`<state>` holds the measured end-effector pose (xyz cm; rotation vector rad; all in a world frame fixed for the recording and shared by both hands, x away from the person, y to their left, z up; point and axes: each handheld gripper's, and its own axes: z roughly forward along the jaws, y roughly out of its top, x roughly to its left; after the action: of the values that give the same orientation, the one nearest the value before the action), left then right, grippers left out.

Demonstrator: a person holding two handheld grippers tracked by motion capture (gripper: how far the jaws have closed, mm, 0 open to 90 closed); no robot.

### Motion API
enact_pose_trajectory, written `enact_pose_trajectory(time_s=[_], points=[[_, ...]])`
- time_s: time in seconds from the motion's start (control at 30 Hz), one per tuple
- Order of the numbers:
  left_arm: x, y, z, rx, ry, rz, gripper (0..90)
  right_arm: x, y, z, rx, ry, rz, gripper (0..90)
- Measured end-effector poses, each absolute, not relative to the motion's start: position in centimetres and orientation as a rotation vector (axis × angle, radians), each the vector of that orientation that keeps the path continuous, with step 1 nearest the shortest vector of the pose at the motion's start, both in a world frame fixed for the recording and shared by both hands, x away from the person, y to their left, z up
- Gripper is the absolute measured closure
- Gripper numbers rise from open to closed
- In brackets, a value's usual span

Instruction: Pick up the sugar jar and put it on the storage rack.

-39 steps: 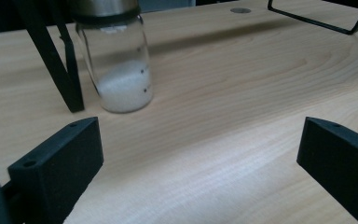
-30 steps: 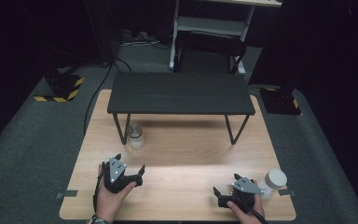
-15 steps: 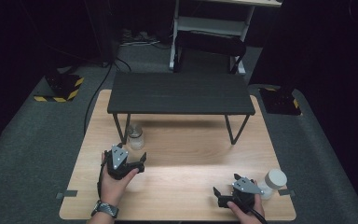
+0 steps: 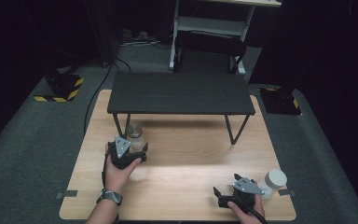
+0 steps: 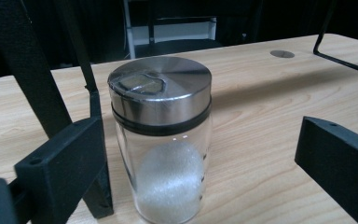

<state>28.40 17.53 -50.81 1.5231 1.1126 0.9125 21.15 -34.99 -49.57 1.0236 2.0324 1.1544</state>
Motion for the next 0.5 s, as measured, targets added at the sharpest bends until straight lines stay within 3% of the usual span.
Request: enact_pose_trajectory(time_s=[0.5], points=[[30.0, 17.1, -51.2, 1.484, 1.160, 0.916, 8.0, 21.1, -35.1, -49.6, 1.022, 2.028, 1.161, 0.6]])
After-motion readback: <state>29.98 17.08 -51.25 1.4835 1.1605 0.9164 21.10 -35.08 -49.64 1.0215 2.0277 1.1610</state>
